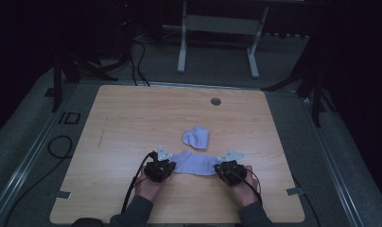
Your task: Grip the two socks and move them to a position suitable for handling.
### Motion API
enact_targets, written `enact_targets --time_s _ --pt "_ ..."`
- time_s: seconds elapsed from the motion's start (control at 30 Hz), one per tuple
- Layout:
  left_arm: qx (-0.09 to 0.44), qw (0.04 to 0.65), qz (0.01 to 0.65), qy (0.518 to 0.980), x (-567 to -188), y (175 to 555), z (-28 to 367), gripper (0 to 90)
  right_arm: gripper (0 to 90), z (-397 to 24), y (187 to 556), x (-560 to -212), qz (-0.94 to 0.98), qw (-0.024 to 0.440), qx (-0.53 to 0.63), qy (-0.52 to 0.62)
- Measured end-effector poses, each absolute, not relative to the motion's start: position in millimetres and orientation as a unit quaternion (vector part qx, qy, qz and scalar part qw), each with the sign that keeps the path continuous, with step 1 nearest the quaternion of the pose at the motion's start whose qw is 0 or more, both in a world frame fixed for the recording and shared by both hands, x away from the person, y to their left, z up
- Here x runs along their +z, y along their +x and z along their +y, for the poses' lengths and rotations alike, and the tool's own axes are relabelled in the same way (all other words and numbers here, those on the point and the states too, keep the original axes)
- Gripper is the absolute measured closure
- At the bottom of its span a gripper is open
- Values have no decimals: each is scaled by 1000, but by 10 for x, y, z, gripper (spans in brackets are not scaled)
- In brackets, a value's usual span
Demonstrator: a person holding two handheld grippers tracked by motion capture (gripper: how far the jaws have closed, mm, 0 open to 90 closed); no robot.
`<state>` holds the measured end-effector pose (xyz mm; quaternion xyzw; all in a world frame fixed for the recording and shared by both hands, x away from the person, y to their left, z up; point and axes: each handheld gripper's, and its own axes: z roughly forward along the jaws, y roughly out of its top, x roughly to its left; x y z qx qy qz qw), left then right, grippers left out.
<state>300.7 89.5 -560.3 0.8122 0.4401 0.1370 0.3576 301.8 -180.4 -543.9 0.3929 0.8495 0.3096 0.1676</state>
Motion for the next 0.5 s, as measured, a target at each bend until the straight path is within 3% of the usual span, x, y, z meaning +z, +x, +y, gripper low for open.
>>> enact_targets --time_s 0.5 --pt "122 351 446 814 -5582 2833 986 888 860 -1818 3045 -5484 859 142 292 396"
